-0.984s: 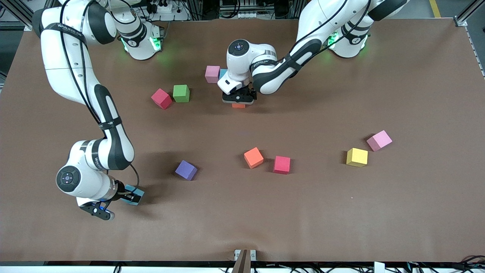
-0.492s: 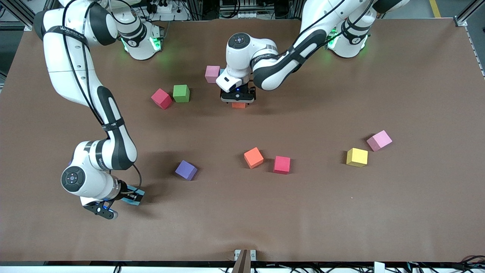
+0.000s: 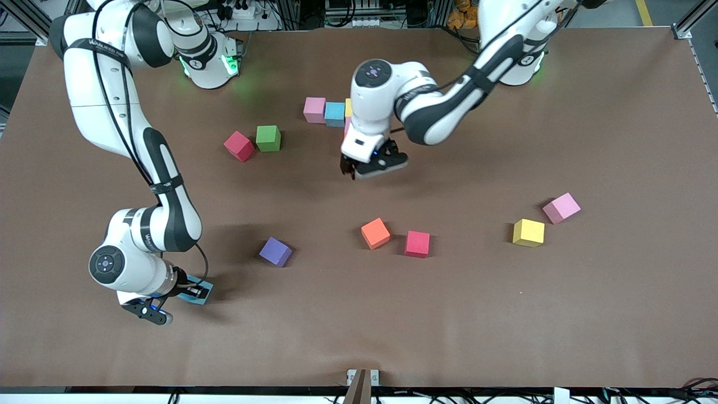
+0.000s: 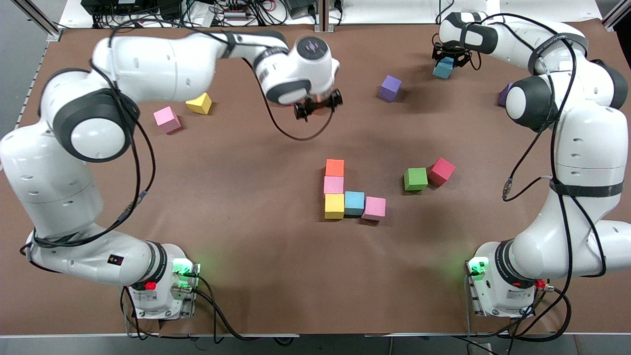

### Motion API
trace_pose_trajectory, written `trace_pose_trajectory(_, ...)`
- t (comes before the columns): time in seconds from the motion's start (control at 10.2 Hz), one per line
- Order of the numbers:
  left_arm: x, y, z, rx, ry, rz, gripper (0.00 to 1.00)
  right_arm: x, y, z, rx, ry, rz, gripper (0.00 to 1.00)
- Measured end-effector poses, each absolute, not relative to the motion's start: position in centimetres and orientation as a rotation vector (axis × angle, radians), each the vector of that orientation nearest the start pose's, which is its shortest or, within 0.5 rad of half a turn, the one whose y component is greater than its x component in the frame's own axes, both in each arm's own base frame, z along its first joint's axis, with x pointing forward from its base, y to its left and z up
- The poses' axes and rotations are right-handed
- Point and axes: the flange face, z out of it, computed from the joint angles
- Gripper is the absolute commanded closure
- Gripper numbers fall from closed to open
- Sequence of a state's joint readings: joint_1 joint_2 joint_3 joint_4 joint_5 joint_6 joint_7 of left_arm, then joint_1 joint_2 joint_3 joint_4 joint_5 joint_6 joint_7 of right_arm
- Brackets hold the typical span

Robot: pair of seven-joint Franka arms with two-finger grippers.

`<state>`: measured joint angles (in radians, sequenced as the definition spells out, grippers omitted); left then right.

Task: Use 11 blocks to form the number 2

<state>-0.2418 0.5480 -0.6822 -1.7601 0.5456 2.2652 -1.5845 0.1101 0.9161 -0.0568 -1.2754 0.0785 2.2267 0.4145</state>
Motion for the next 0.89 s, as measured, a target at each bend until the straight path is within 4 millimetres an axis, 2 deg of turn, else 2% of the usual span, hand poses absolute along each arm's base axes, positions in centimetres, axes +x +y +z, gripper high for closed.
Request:
trace_pose_trajectory(0.2, 49.2, -45.6, 33.3, -3.06, -0.917, -0.225, 0.0, 75.3, 5.5, 21.7, -3.053, 0.586, -0.079, 0.74)
trace_pose_trajectory(0.39, 52.2, -42.4, 33.4, -2.999, -1.117, -0.183, 0.0, 74.6, 6.6, 25.2, -3.05, 0.553, -0.113, 0.73)
trace_pose_trajectory(0.59, 53.9, -40.7, 31.8, -2.904, -1.312, -0.149, 0.0, 72.6, 8.6, 29.4, -3.061, 0.443, -0.127, 0.73)
trace_pose_trajectory(0.89, 56.8, -39.4, 30.4, -2.744, -1.65, -0.114, 0.0, 68.2, 11.9, 33.5, -3.087, 0.136, -0.117, 0.73)
